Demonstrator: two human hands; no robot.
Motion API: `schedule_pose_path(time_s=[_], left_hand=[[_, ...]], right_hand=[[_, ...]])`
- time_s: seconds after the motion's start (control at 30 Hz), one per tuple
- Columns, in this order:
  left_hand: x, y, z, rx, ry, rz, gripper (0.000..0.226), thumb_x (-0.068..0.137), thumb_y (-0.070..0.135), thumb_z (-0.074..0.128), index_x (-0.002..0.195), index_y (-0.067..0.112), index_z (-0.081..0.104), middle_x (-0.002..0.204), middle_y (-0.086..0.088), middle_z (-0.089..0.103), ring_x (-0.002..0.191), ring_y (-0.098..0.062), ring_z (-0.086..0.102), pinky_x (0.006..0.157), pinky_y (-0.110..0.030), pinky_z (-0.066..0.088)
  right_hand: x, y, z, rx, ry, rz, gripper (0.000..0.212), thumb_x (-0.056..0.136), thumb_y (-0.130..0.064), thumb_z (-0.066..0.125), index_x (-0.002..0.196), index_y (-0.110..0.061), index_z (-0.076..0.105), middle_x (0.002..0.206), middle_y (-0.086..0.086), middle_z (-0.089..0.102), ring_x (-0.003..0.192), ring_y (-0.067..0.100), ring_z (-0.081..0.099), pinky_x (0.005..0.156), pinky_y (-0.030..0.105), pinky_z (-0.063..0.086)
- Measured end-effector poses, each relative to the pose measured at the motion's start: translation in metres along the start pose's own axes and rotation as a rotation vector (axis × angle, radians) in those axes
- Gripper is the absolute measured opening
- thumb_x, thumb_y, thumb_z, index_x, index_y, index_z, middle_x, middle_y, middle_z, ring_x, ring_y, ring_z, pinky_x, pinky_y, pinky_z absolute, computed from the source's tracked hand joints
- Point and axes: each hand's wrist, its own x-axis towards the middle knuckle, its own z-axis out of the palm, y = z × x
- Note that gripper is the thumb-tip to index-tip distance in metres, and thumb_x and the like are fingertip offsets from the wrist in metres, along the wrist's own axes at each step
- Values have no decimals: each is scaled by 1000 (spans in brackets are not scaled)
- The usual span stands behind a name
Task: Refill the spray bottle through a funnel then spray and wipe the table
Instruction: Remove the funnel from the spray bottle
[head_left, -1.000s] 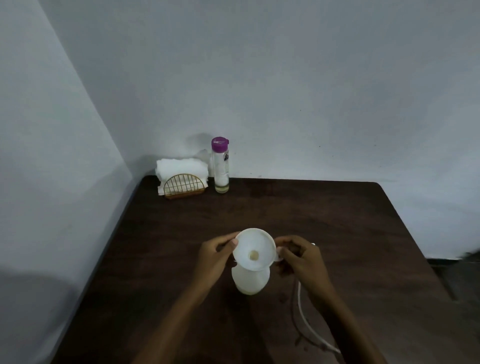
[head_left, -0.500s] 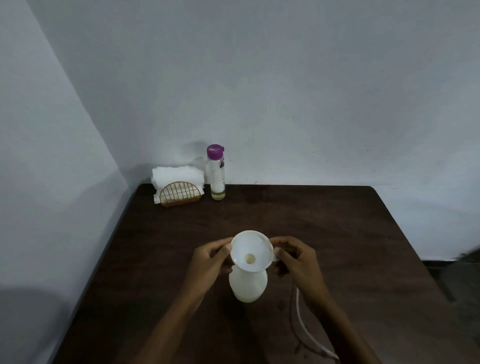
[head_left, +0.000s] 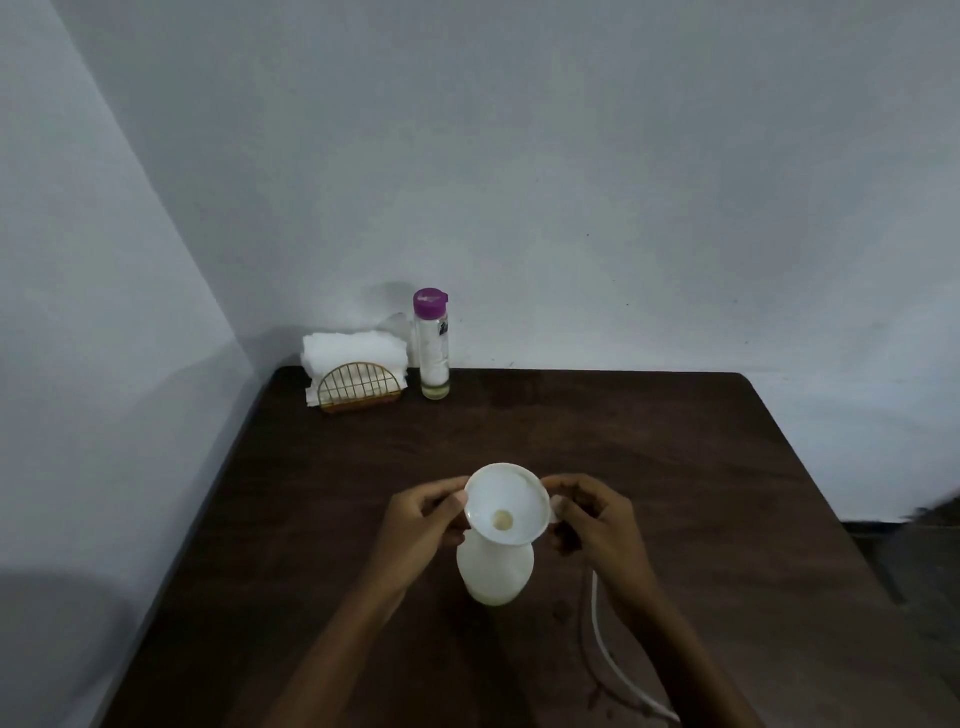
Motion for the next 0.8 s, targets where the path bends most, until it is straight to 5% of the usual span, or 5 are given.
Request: schedule_pose_path(time_s=[0.2,0.37,0.8], left_hand=[[-1,0,0,21,3,13,22,91,13,53,110,21,63,95,14,62,87,-3,59,59,-13,51],[1,-3,0,54,2,5,24,91,16,54,113,21,63,104,9,63,96,-4,58,79,-24,51],[4,13,-7,68,-19,30,19,91,20,55,106,26,64,99,10,63,91,-2,58,74,-21,50]], right_hand=[[-1,0,1,13,4,2,24,91,4,49,93,-11,67,77,5,68,52,8,57,48,24,46],[1,2,1,-10,-8,16,23,91,2,50,93,-14,67,77,3,69,54,11,57,49,24,47],[5,-13,-4,74,-15,42,23,89,3,52,97,-11,69,81,16,70,51,13,58,46,22,47]])
